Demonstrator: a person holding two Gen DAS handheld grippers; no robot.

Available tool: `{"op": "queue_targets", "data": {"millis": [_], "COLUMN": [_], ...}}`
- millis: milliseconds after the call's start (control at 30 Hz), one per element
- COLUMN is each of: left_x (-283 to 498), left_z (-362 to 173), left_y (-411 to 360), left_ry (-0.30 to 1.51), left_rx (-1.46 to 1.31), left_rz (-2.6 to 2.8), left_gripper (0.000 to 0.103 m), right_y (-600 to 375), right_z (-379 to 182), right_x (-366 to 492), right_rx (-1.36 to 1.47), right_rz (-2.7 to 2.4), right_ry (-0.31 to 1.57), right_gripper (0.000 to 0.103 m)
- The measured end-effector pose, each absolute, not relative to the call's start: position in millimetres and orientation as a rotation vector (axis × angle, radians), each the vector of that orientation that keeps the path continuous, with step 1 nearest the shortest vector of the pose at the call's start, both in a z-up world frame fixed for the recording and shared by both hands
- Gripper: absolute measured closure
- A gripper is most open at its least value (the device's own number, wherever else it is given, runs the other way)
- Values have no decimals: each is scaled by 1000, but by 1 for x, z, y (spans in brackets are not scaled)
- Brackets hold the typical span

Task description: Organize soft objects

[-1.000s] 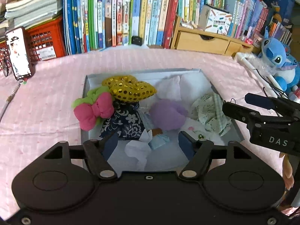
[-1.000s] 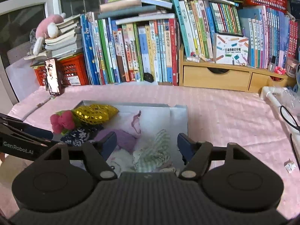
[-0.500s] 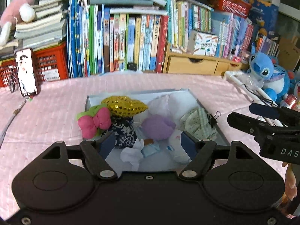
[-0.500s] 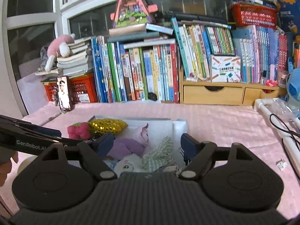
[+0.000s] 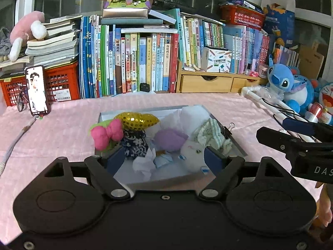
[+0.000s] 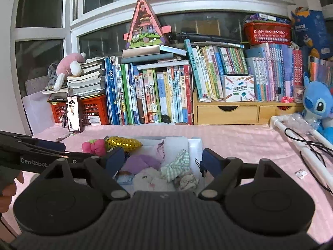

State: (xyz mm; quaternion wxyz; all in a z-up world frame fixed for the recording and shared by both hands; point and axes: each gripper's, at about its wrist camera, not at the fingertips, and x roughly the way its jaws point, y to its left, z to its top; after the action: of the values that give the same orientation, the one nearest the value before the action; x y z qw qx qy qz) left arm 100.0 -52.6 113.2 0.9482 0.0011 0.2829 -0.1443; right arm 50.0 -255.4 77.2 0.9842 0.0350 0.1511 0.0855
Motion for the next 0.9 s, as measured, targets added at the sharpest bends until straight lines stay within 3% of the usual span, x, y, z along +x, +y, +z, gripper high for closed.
{"op": "queue_targets", "data": {"millis": [500, 900], "left_x": [27, -28], "left_z": [102, 65], "left_y": [-46, -38], "left_ry": [423, 397], "left_rx": [28, 18], "left_rz": [-258, -208], "left_gripper": [18, 15], "right_y": [-245, -236], "right_z": [67, 34], "right_x": [-13, -47], "right_rx": [-7, -56], "right_rz": [142, 155], "right_ry": [165, 196], "right_gripper": [2, 0]}}
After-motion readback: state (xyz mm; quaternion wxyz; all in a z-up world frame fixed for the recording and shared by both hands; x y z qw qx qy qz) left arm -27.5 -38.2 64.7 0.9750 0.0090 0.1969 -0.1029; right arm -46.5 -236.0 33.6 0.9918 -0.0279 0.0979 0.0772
